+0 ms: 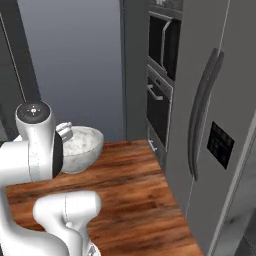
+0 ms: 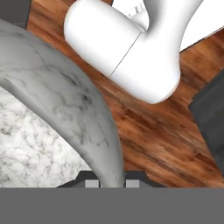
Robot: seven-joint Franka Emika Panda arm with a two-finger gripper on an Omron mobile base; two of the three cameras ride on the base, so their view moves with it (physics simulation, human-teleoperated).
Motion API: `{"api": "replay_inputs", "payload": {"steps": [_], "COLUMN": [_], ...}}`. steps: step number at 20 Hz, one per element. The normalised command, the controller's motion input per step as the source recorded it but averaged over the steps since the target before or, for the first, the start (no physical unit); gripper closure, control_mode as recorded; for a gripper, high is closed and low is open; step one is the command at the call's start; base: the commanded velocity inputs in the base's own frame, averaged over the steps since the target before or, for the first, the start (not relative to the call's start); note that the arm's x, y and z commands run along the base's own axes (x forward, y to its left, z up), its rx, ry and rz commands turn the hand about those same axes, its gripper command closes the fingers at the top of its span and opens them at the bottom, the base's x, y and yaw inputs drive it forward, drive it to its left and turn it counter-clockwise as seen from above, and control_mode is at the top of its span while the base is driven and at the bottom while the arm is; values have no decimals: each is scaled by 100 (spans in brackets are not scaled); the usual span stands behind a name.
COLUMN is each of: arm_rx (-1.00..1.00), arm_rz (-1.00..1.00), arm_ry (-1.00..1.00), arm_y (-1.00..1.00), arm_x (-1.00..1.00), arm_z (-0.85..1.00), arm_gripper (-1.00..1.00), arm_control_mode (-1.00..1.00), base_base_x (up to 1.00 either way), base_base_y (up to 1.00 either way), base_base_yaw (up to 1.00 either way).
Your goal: Move the bowls from the cabinet to the plates on the dining table.
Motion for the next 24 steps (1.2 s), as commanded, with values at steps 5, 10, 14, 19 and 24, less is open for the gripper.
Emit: {"api": "replay_inputs", "payload": {"steps": [5, 10, 14, 19, 24], "arm_rx": [0, 0, 0, 0, 0], "arm_rz": [0, 0, 0, 0, 0], "arm_ry": [0, 0, 0, 0, 0], "arm_y": [0, 0, 0, 0, 0], "arm_x": [0, 0, 0, 0, 0], "arm_z": [0, 0, 0, 0, 0], "arm_gripper": [100, 100, 100, 100, 100], "arm_control_mode": [100, 100, 100, 100, 100], "base_base_x": [2, 0, 0, 42, 66], "base_base_y": [44, 53, 23, -41, -97], "base_base_yaw": [54, 56, 55, 46, 27]}}
